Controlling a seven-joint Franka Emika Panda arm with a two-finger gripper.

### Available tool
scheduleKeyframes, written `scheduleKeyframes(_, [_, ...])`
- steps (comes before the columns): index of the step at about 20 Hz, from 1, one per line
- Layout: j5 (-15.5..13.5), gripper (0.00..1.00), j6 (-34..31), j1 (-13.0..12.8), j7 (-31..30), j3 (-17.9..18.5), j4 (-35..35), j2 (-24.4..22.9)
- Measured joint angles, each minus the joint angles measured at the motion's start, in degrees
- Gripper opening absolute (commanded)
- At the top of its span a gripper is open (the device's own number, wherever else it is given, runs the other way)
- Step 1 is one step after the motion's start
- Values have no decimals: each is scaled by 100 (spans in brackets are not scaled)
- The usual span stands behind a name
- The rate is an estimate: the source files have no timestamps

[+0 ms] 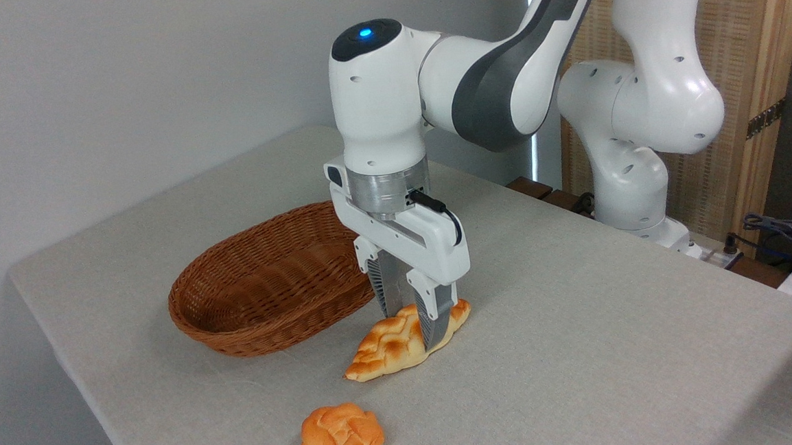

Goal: Put bread into the basket
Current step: 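Lift the braided roll and carry it over the wicker basket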

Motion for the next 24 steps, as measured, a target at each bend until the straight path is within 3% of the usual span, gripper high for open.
scheduleKeyframes(4, [0, 32, 0, 0, 1, 0, 0, 0])
scheduleKeyframes(11, [0, 32, -60, 6, 49, 1, 78, 5])
scheduleKeyframes(20, [2, 33, -2128, 27, 154, 342, 2393, 567])
scheduleKeyframes(24, [-344, 36, -2383, -9, -16, 132, 2925, 680])
